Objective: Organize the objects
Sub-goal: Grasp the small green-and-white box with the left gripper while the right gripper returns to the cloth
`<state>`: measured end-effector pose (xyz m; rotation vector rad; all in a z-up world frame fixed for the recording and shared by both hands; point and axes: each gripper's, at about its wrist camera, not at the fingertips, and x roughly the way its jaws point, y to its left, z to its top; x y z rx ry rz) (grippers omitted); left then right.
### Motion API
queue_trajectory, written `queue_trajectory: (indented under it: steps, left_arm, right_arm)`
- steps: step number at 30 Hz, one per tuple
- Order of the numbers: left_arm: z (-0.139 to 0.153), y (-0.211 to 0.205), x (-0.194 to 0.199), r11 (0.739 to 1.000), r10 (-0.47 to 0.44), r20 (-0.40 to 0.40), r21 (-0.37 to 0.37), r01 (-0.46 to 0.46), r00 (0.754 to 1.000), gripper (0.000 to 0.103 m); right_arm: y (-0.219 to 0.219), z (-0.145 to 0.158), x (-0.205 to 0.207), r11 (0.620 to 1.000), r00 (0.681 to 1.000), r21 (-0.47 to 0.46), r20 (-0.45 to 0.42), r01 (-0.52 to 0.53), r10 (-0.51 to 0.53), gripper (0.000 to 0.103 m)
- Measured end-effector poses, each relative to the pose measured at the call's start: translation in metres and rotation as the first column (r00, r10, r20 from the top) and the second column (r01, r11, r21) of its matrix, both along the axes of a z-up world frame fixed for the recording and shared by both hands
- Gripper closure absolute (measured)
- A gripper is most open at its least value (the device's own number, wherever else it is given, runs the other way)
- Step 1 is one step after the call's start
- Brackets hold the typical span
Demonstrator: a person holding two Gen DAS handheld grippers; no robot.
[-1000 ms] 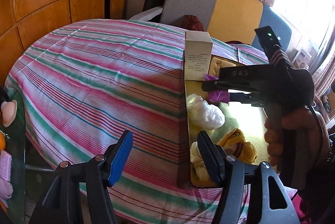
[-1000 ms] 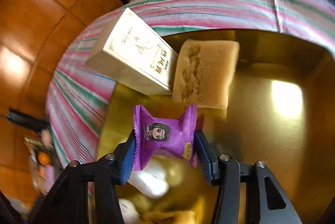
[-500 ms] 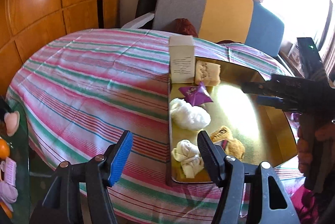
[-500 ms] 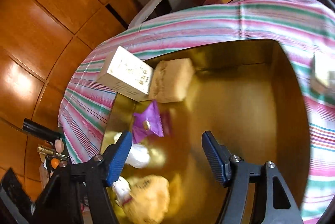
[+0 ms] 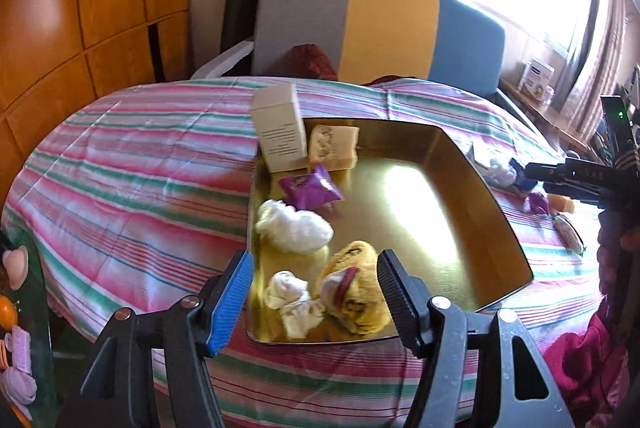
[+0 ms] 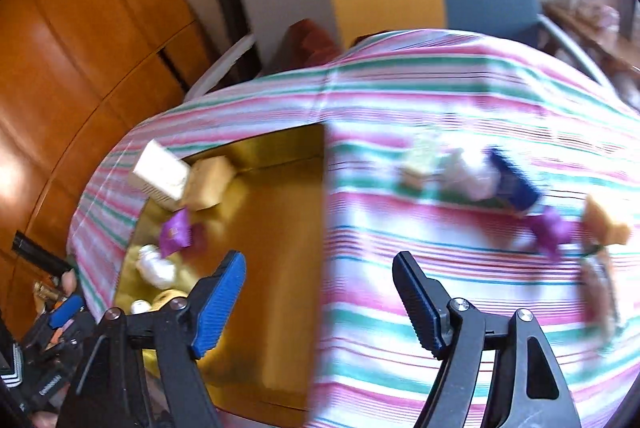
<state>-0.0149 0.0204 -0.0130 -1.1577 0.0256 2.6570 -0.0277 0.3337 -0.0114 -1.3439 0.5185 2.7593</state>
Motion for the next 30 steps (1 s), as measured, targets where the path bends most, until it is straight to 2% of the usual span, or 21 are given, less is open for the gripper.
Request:
queue_trajectory:
  steps: [6, 10, 12, 13, 15, 17, 19, 21, 26, 30]
  left_arm:
    - [0.005, 0.028, 0.002, 0.997, -0.067, -0.003, -0.036, 0.067, 0.998, 0.038]
    - [0.006, 0.047, -0.001, 0.992, -0.122, 0.018, -0.020, 0.123, 0.992, 0.038]
    - [0.006, 0.058, -0.004, 0.990, -0.143, 0.036, -0.008, 0.143, 0.989, 0.038]
    - [0.007, 0.065, -0.006, 0.988, -0.155, 0.043, -0.004, 0.155, 0.987, 0.038]
    - [0.009, 0.081, -0.011, 0.981, -0.192, 0.060, 0.012, 0.192, 0.980, 0.038]
    - [0.013, 0.098, -0.014, 0.974, -0.225, 0.060, 0.011, 0.225, 0.972, 0.038]
    - [0.017, 0.119, -0.019, 0.966, -0.260, 0.059, 0.002, 0.260, 0.964, 0.038]
    - [0.021, 0.141, -0.025, 0.955, -0.293, 0.052, -0.019, 0.295, 0.955, 0.038]
    - [0.024, 0.197, -0.043, 0.918, -0.387, 0.060, -0.067, 0.390, 0.920, 0.043]
    - [0.017, 0.241, -0.069, 0.892, -0.433, 0.099, -0.099, 0.441, 0.896, 0.048]
  right_arm:
    - [0.070, -0.001, 0.024, 0.990, 0.991, 0.033, 0.000, 0.134, -0.134, 0.026]
    - [0.127, -0.010, 0.042, 0.961, 0.964, 0.078, -0.013, 0.266, -0.265, 0.025]
    - [0.155, -0.021, 0.056, 0.924, 0.930, 0.099, -0.024, 0.368, -0.368, 0.025]
    - [0.172, -0.028, 0.066, 0.894, 0.897, 0.079, -0.021, 0.442, -0.442, 0.025]
    - [0.199, -0.036, 0.082, 0.831, 0.832, -0.027, -0.003, 0.555, -0.555, 0.025]
    - [0.216, -0.037, 0.093, 0.788, 0.791, -0.109, -0.018, 0.606, -0.612, 0.025]
    - [0.223, -0.042, 0.097, 0.765, 0.772, -0.136, -0.005, 0.630, -0.636, 0.024]
    - [0.226, -0.046, 0.097, 0.763, 0.777, -0.176, 0.018, 0.622, -0.629, 0.024]
    - [0.213, -0.041, 0.093, 0.797, 0.806, -0.150, 0.000, 0.585, -0.592, 0.023]
    - [0.210, -0.039, 0.097, 0.806, 0.816, -0.167, -0.015, 0.568, -0.579, 0.020]
